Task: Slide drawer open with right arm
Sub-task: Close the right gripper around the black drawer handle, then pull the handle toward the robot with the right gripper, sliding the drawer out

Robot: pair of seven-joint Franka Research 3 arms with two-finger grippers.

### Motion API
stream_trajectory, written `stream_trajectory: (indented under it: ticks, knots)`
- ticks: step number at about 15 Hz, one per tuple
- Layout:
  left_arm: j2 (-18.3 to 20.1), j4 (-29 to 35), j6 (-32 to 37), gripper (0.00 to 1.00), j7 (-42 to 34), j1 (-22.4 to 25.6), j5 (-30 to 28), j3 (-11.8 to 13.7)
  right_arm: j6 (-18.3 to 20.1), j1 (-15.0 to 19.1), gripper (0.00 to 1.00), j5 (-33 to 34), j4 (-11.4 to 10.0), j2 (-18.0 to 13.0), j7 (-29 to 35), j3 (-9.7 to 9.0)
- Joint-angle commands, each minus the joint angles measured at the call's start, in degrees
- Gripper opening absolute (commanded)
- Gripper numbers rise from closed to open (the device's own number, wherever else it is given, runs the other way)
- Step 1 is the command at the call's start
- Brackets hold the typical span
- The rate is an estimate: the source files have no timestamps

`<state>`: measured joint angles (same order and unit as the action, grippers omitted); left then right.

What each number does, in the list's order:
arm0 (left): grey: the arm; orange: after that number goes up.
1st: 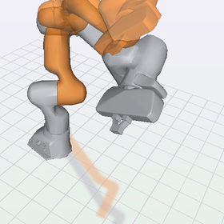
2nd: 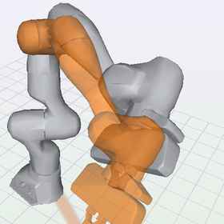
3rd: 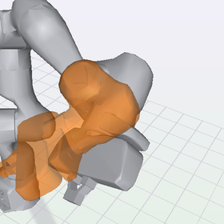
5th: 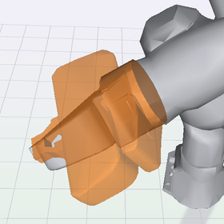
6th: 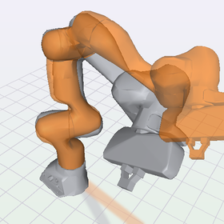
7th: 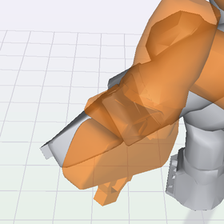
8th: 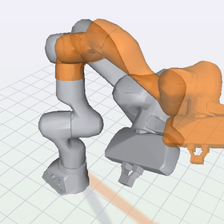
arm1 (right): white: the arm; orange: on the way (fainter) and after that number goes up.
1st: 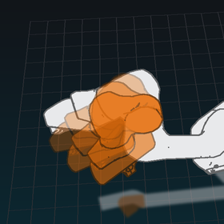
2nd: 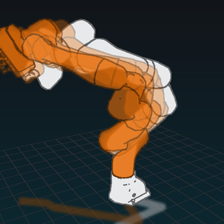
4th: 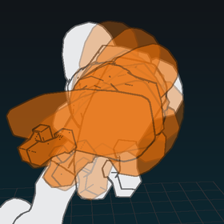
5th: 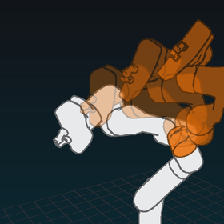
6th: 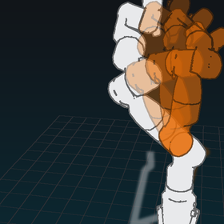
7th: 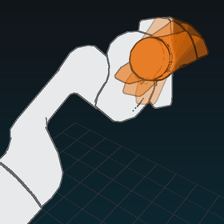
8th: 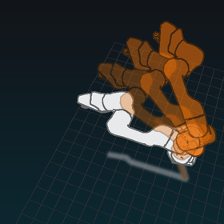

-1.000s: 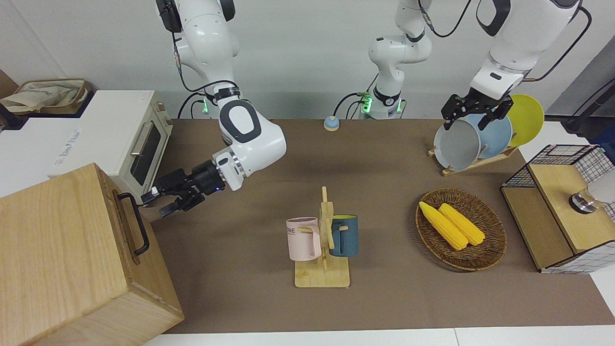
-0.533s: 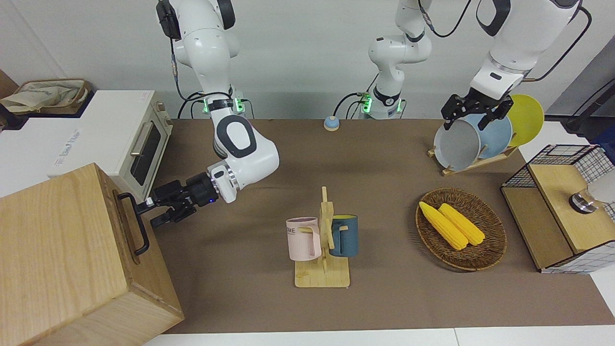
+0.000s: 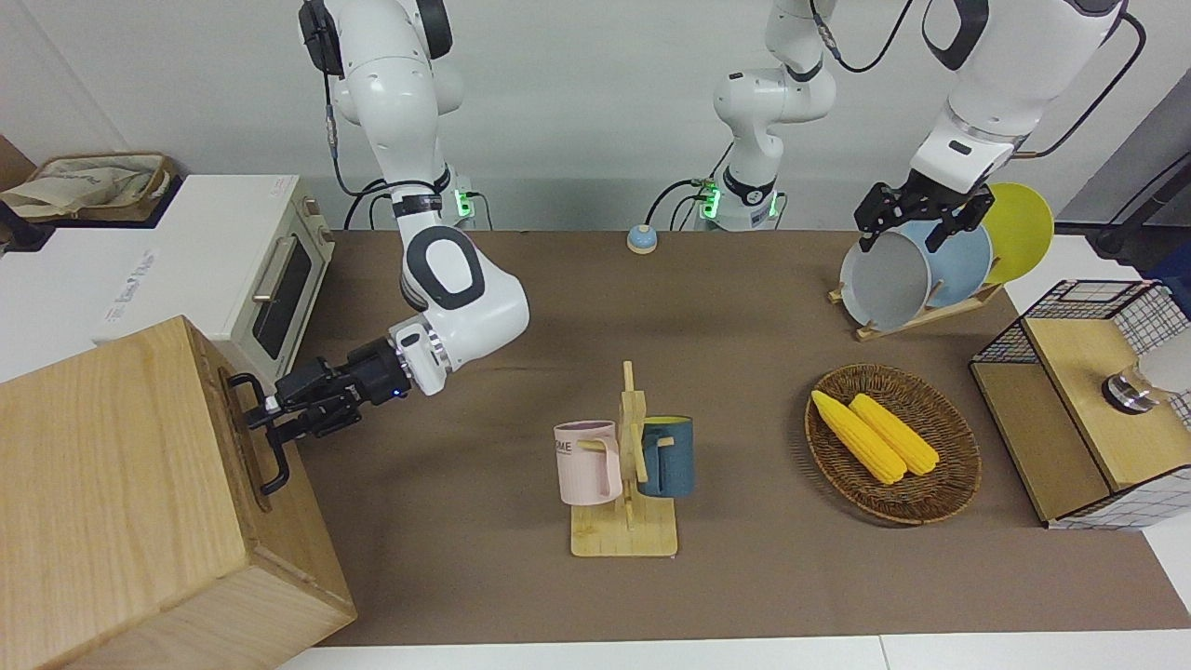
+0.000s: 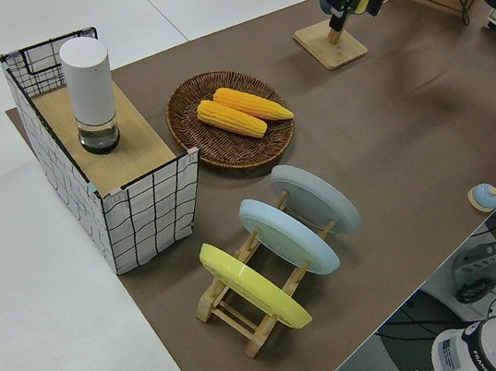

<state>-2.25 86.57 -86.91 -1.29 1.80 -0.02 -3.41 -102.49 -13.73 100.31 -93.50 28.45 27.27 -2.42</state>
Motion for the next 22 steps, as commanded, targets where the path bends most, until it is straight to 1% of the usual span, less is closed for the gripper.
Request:
stream_trajectory:
  ticks: [1, 2, 3, 7, 10, 12, 15, 16, 19, 22]
  knots:
    - [-0.7, -1.4, 1.1, 0.99, -0.6, 0.2, 1.0, -0.4, -1.6, 1.1, 0.086, 1.7, 0.1, 0.2, 1.6, -0.31]
    - [-0.7, -1.5, 1.1, 0.99, -0.6, 0.2, 1.0, -0.4, -1.7, 1.1, 0.011, 1.6, 0.1, 0.1, 1.6, -0.31]
    - [-0.7, -1.5, 1.1, 0.99, -0.6, 0.2, 1.0, -0.4, -1.7, 1.1, 0.0, 1.2, 0.1, 0.1, 1.6, -0.31]
    - [-0.7, -1.5, 1.1, 0.99, -0.6, 0.2, 1.0, -0.4, -1.6, 0.9, 0.0, 0.9, 0.2, -0.1, 1.6, -0.31]
    - [-0.7, -1.5, 1.1, 0.99, -0.6, 0.2, 1.0, -0.4, -0.9, -0.2, 0.0, 0.3, 0.2, -0.7, 1.5, -0.48]
    - [-0.7, -1.5, 1.1, 0.99, -0.6, 0.2, 1.0, -0.4, -0.3, -1.9, 0.0, -2.5, 0.4, -0.9, 1.3, -0.66]
    - [-0.7, -1.5, 1.1, 0.99, -0.6, 0.2, 1.0, -0.4, 3.9, -5.4, 0.0, -4.7, 0.5, -0.9, 1.3, -0.66]
    - [-0.7, -1.4, 1.1, 0.99, -0.6, 0.2, 1.0, -0.4, 4.6, -6.4, 0.0, -5.1, 0.6, -0.9, 1.3, -0.66]
    - [-0.7, -1.5, 1.1, 0.99, -0.6, 0.2, 1.0, -0.4, 6.0, -9.2, 0.0, -7.1, 1.7, -0.9, 0.7, -0.66]
    - [-0.7, -1.5, 1.1, 0.99, -0.6, 0.2, 1.0, -0.4, 8.6, -11.6, 0.0, -7.6, 1.9, -0.9, 0.3, -0.66]
